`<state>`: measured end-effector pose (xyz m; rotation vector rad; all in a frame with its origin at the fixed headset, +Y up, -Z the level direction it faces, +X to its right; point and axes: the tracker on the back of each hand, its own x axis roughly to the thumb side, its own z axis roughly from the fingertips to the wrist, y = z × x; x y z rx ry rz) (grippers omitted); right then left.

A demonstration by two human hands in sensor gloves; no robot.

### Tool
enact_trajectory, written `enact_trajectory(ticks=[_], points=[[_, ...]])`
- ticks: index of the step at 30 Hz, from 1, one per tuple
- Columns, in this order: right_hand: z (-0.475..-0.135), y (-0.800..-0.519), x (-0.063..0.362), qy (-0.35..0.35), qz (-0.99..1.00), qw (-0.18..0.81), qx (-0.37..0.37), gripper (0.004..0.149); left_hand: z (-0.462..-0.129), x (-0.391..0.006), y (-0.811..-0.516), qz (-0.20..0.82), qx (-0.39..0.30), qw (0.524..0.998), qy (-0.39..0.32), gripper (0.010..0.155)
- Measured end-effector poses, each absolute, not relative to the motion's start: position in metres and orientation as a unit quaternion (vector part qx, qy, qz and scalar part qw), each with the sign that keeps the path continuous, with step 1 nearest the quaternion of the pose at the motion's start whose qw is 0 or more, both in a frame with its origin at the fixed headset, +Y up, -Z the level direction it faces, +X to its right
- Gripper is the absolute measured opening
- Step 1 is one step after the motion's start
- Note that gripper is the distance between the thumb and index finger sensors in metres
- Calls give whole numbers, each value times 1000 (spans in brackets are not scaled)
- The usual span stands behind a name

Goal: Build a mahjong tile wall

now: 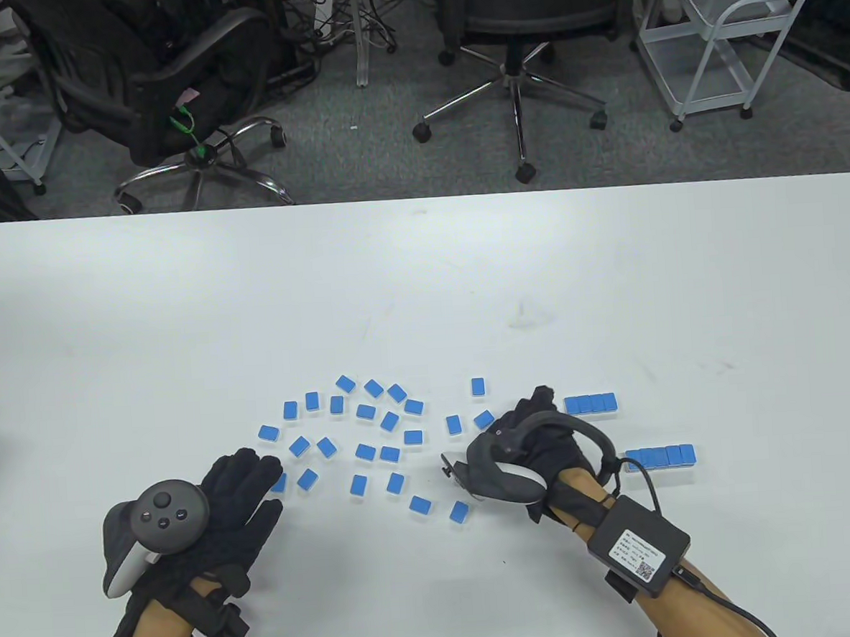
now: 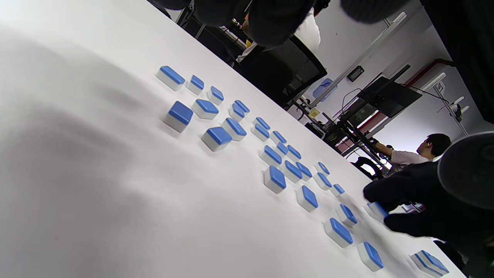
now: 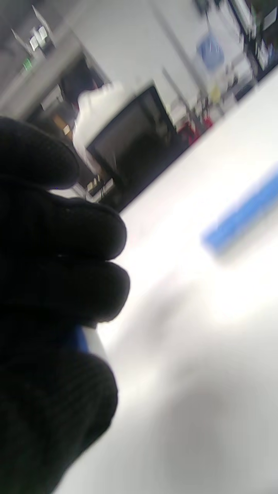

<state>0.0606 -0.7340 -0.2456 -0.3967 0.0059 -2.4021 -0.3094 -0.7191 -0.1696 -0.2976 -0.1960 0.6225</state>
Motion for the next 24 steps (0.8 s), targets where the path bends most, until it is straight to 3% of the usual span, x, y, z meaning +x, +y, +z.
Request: enact_trajectory(ticks=[5,9,14,24], points=[[-291,-658,141,-2,-947,320,13,56,-170,-309,-719,305,-146,936,-95,70],[-309,-631,195,-15,-950,300,87,56,-173,-309,-720,306,-148,936,-95,70],[-308,-658,225,-53,-965,243,86,56,-173,-307,-720,303,-149,936,-97,70],[-320,-729,235,-152,-959,215,107,55,-169,-310,-721,306,-151,936,-91,69]])
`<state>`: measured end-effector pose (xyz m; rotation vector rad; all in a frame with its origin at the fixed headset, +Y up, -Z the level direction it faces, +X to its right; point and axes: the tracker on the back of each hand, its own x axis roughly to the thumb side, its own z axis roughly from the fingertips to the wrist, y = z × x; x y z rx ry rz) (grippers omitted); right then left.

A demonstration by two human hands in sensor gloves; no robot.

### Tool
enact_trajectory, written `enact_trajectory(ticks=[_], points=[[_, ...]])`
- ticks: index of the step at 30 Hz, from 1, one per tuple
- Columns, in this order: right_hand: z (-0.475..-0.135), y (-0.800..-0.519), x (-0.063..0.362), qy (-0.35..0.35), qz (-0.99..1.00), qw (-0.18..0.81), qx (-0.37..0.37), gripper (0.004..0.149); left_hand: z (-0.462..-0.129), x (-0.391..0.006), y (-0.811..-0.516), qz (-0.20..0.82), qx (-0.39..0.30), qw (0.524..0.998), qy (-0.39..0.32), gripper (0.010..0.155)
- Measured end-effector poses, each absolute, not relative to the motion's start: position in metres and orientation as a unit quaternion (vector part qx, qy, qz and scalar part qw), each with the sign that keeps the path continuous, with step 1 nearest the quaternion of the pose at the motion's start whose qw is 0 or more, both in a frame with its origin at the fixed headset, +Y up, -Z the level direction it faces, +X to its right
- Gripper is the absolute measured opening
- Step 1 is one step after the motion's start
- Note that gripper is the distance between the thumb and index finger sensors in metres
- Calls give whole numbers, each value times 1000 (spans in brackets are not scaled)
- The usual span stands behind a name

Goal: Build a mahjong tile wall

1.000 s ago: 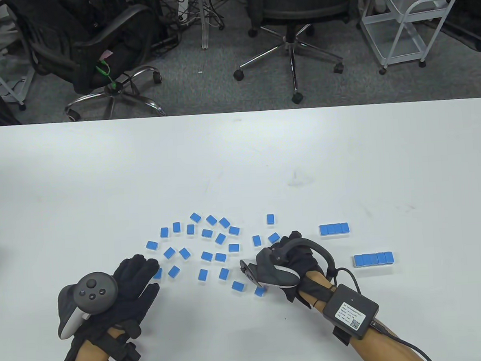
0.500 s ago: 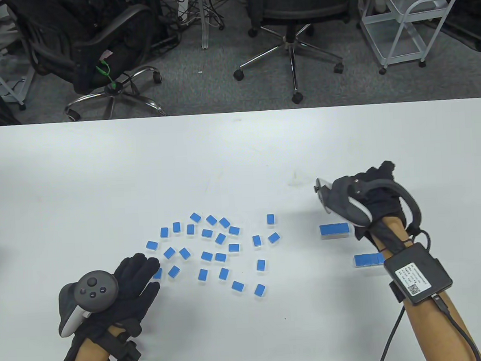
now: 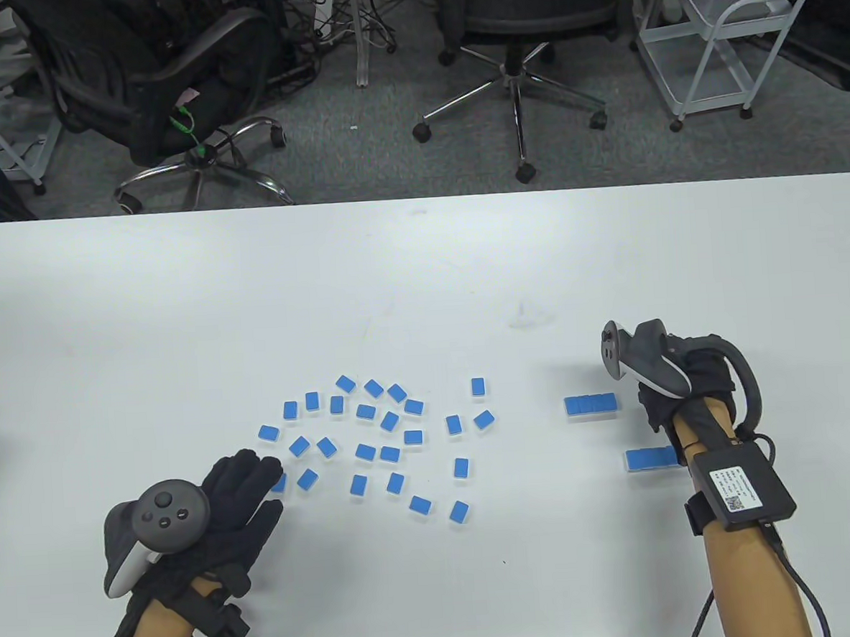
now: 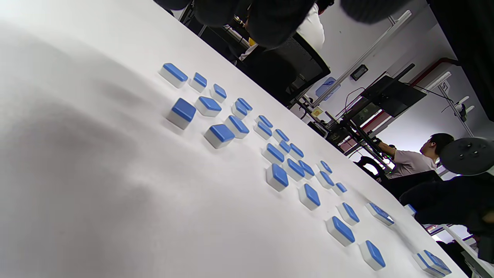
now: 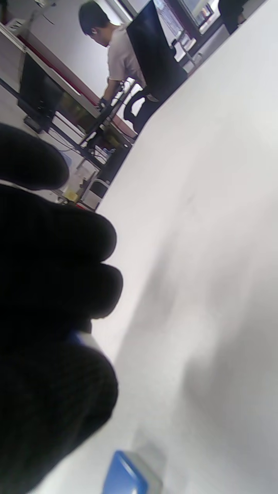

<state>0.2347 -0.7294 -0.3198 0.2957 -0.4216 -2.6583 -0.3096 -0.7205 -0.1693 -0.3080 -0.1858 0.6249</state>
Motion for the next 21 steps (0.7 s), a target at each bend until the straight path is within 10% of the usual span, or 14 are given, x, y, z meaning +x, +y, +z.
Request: enact_trajectory(ticks=[21], points=[[-319,-761,210,-166,-943,279,73,55,-169,-309,-720,304,-159,935,-91,70]])
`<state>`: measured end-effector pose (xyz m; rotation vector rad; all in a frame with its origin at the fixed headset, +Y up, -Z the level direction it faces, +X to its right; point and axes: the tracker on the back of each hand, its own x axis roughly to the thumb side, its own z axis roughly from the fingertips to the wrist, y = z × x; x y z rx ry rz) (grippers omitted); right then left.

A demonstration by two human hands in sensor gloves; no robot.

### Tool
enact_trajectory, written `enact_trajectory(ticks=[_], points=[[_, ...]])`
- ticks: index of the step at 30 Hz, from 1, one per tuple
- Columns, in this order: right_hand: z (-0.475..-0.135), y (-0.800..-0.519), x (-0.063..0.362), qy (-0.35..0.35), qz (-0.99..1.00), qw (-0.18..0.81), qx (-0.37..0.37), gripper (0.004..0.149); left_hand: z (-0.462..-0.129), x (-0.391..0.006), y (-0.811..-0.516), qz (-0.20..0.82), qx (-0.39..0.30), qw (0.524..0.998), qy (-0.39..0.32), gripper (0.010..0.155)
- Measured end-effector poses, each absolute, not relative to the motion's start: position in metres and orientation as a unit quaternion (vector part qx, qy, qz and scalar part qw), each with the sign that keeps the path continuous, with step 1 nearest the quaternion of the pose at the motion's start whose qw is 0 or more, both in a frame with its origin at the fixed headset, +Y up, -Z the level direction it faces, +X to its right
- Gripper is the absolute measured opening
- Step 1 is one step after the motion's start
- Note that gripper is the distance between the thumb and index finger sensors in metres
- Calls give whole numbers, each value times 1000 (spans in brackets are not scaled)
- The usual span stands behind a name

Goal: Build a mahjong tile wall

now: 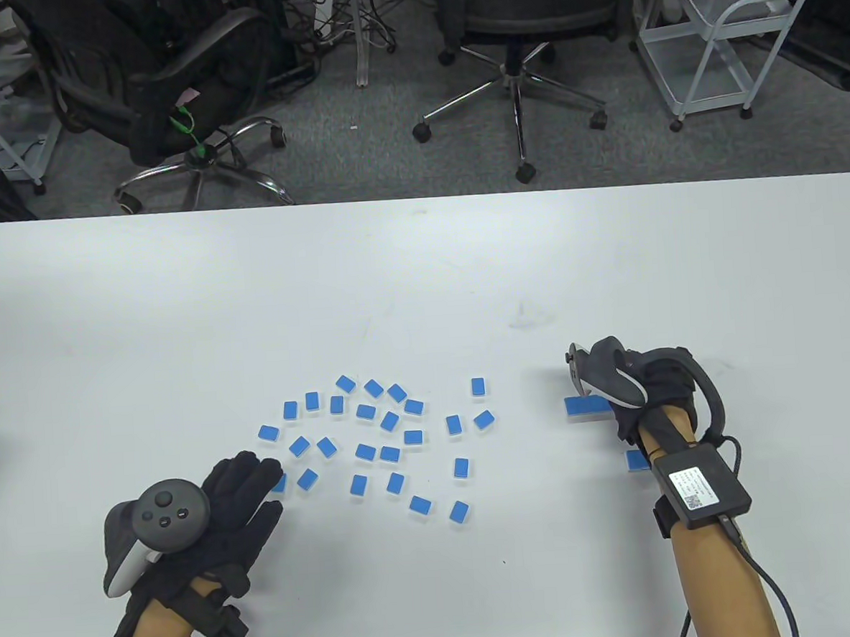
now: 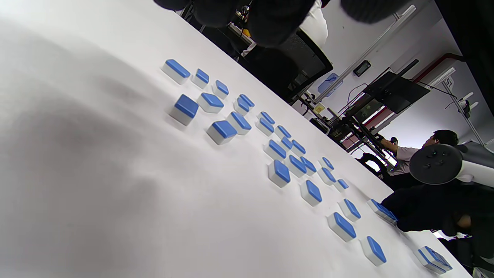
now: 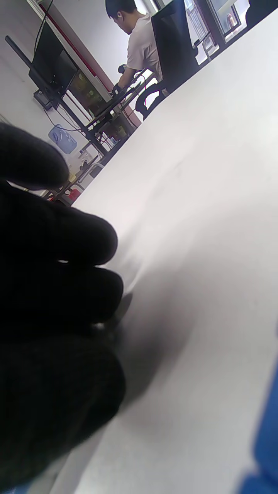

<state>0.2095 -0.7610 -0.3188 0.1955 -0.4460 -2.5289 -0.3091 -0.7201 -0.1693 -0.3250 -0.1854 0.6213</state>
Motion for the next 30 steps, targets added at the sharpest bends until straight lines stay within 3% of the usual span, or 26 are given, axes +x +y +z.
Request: enact_trajectory(ticks=[15,20,24,30], points=[[-319,-763,207,-165,-948,262,68,56,-169,-310,-719,306,-156,935,-90,70],[-316,-755,199,-144,-956,248,66,68,-169,-310,-719,307,-156,935,-90,70],[-302,-739,171,-105,-972,212,18,63,-170,-310,-719,307,-155,935,-90,70],[-247,-721,84,-50,-978,127,-159,52,-170,-309,-720,306,-159,934,-89,70]])
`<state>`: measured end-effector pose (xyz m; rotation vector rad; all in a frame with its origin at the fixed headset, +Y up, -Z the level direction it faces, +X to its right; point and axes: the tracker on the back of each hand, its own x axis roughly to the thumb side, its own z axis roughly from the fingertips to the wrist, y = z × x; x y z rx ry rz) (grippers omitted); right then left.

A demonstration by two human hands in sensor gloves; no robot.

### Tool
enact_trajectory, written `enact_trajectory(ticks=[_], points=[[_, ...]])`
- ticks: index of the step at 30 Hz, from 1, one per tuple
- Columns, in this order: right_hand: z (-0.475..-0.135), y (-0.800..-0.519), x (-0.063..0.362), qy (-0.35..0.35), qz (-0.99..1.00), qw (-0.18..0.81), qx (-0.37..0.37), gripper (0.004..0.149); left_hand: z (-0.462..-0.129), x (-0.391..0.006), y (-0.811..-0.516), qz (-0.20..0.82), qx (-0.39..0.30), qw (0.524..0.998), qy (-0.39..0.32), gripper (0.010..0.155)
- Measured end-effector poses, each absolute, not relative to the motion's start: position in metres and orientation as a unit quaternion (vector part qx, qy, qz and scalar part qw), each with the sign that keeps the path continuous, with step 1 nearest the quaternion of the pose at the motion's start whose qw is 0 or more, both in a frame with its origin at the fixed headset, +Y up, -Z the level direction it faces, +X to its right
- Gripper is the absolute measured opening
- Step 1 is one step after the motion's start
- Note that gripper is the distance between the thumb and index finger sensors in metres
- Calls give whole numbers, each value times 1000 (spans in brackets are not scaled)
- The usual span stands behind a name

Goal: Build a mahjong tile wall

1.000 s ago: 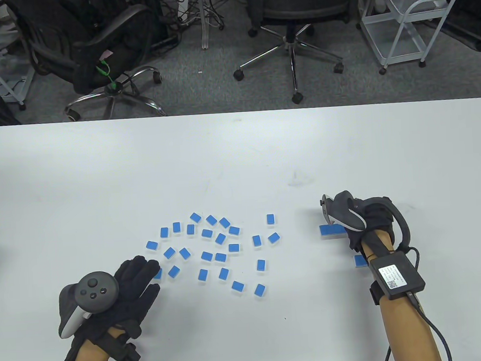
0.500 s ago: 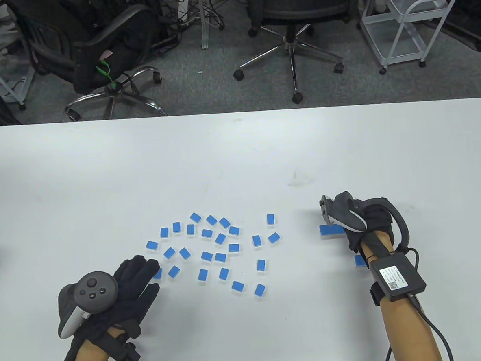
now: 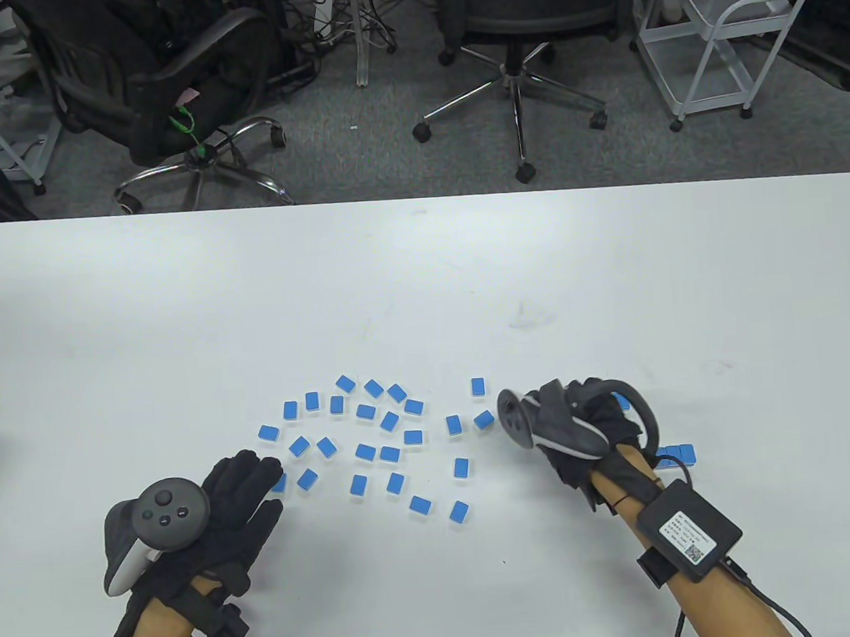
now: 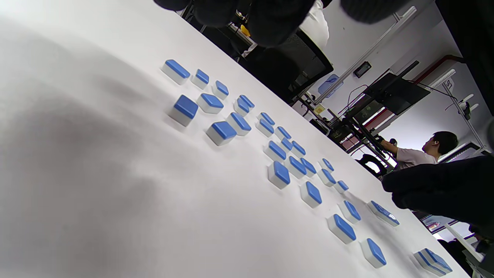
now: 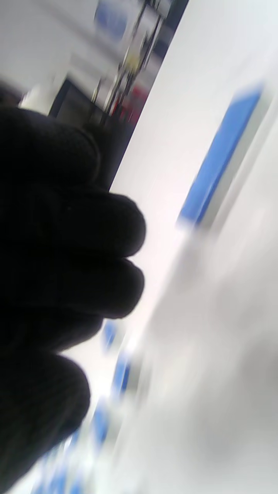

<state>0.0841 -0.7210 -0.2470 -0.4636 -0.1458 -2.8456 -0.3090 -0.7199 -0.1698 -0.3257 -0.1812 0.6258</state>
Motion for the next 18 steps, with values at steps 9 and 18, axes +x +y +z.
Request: enact_trajectory(ticks=[9,18], points=[[-177,-755,-4,-17,-936,209,-284,62,-168,-309,-720,306,-160,934,-89,70],[-173,-763,-5,-60,-940,216,-258,59,-169,-308,-719,306,-159,934,-94,69]])
